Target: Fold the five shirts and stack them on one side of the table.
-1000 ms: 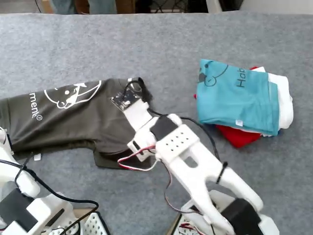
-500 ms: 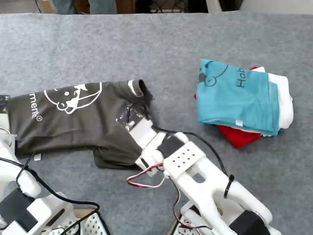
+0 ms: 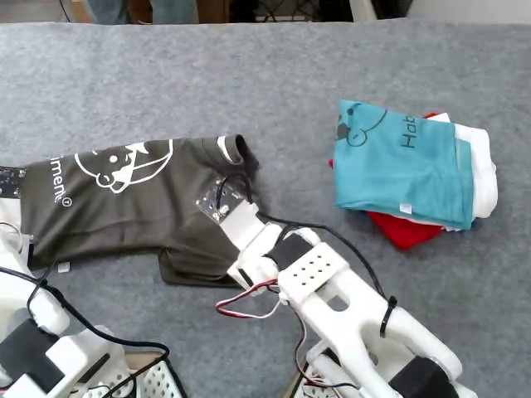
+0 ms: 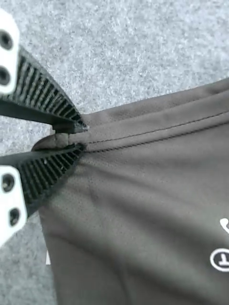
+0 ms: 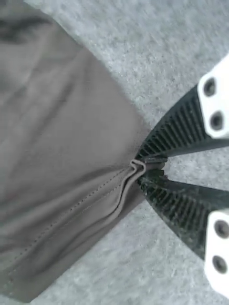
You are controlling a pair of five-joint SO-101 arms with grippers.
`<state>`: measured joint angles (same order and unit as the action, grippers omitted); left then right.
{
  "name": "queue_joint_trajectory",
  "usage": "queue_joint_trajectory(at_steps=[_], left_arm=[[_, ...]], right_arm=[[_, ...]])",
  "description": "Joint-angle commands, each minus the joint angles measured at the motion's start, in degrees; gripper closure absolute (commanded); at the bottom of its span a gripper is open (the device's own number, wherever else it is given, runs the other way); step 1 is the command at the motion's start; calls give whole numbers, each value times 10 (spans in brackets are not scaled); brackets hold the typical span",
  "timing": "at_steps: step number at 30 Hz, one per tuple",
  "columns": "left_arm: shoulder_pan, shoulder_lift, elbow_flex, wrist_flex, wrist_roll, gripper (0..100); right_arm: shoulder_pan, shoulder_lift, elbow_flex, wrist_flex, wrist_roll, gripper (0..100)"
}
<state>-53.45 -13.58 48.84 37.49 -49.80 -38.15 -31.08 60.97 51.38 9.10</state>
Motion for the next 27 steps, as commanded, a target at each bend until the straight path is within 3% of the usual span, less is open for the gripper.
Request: queue_joint_trajectory(at_steps=[1,7,11,16,22,27], left_arm=[[-6,-19,-9,-3,-4,972],[-7,-19,-8,2,-5,967],[-20,-25,-9,14,-19,902],[-44,-25,-119,175,-38,817],[-40,-21,-349,393,-33,820],[-8,-19,-464,424,66,820]], right_arm=[[-5,-12,-1,-6,4,982],[-2,-13,0,-3,4,967],[-2,-15,-1,-2,3,833],[3,-15,-34,18,35,705],[90,-12,-197,135,62,794],[124,-11,-291,153,62,959]])
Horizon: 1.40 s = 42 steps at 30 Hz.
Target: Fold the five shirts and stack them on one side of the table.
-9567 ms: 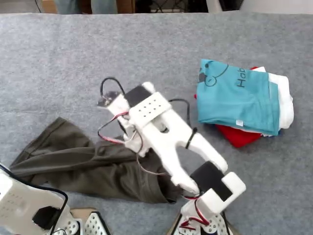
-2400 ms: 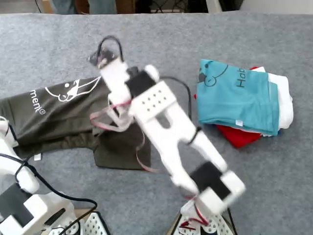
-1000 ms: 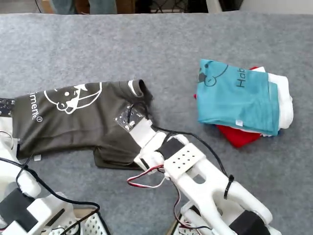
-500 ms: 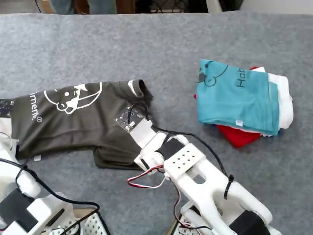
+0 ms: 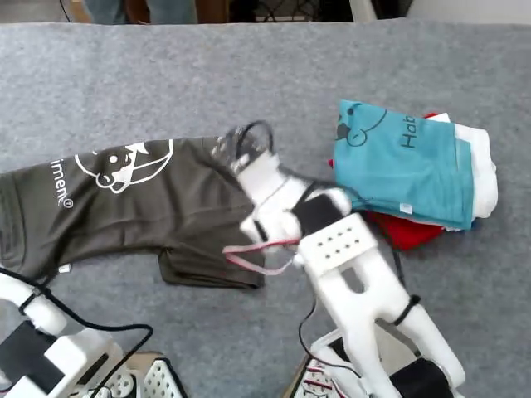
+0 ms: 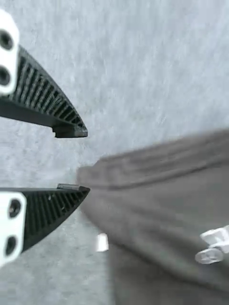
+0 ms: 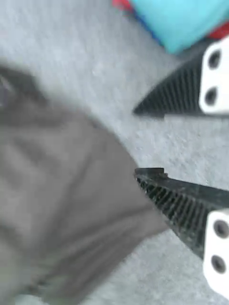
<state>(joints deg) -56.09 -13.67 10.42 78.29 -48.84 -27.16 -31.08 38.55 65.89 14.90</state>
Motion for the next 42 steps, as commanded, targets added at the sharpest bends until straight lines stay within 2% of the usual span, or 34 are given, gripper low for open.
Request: queue_joint_trajectory(at_steps=[1,4,7,8,14,19,26,30,35,39,42], left_arm=[[29,-18,-92,14,76,820],[78,-18,-97,-22,187,824],[132,-2,-60,-103,295,927],[145,13,-44,-138,313,980],[142,113,-8,-233,397,971],[142,208,-8,-335,404,971],[139,381,-17,-481,400,972],[130,393,-73,-476,398,972],[124,456,-119,-521,396,972],[126,477,-167,-479,369,972],[128,476,-181,-447,362,972]], right_arm=[[14,-11,-76,4,4,987],[13,4,-98,-18,4,976],[13,75,-132,-73,-1,985],[13,113,-152,-82,-2,985],[13,363,-338,-62,-95,985],[13,550,-509,-52,-123,985],[25,801,-769,-3,-120,985],[54,899,-936,80,-119,985],[104,998,-1127,158,-116,985],[122,1071,-1246,181,-71,985],[112,1100,-1338,240,-46,985]])
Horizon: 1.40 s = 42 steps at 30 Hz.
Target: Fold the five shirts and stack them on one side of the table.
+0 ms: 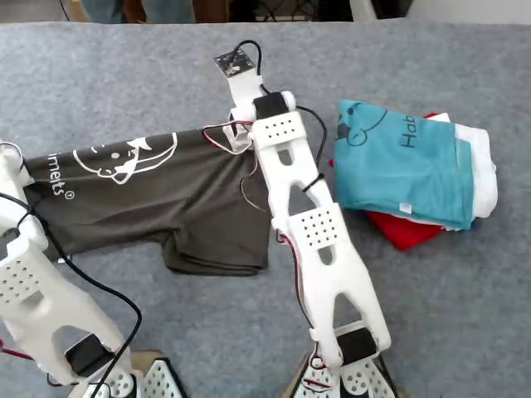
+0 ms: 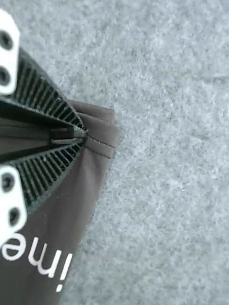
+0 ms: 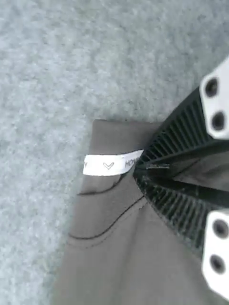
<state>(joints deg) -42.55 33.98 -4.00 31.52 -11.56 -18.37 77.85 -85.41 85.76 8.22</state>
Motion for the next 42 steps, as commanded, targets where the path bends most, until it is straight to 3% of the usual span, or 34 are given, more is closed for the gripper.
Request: queue_joint_trajectory(at_steps=[1,9,14,17,24,33,39,42], left_arm=[[-7,-1,-39,27,-11,972],[-7,-93,-46,113,-7,972],[3,-211,25,135,-6,972],[22,-288,120,114,-5,972],[34,-355,368,-45,-11,972],[4,-477,402,139,-18,972],[-3,-514,516,135,-18,972],[-45,-520,544,84,-25,971]], right_arm=[[18,13,-112,59,29,985],[16,-76,-105,146,75,985],[-7,-146,-102,127,74,985],[-33,-153,-100,76,70,985],[-66,-64,-56,-55,69,985],[-25,9,-55,-76,69,984],[-12,6,-64,-65,69,984],[-8,9,-76,-57,72,984]])
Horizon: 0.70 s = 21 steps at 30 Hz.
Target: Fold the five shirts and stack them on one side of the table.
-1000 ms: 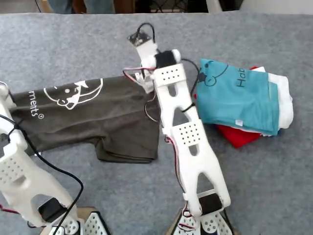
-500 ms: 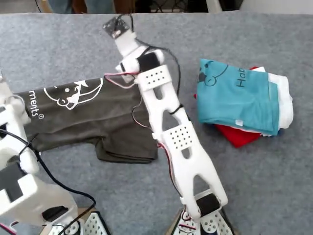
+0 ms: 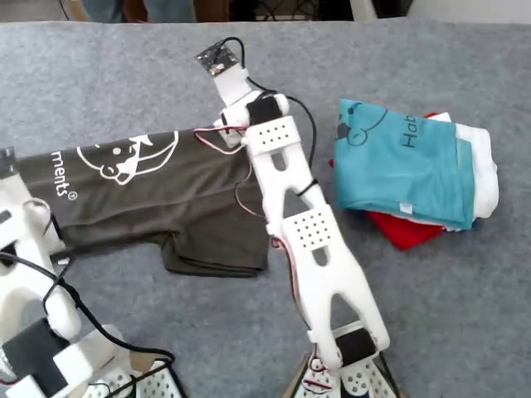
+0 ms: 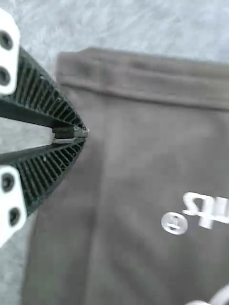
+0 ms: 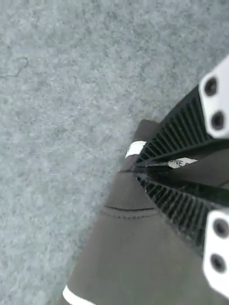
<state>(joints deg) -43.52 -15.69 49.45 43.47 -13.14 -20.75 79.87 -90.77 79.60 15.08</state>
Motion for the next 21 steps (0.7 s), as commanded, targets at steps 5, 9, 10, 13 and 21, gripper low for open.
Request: queue_joint_trajectory(at_steps=[5,9,10,13,21], left_arm=[[-64,-11,38,-98,-31,971],[-72,-5,68,-144,-95,971],[-79,-4,68,-145,-103,971],[-103,-4,64,-148,-110,971],[-103,-54,21,-103,-109,971]], right_arm=[[41,12,-23,-7,2,984],[54,15,-50,1,3,984],[53,13,-51,8,5,984],[52,-6,-52,9,6,984],[46,-91,-52,42,6,984]])
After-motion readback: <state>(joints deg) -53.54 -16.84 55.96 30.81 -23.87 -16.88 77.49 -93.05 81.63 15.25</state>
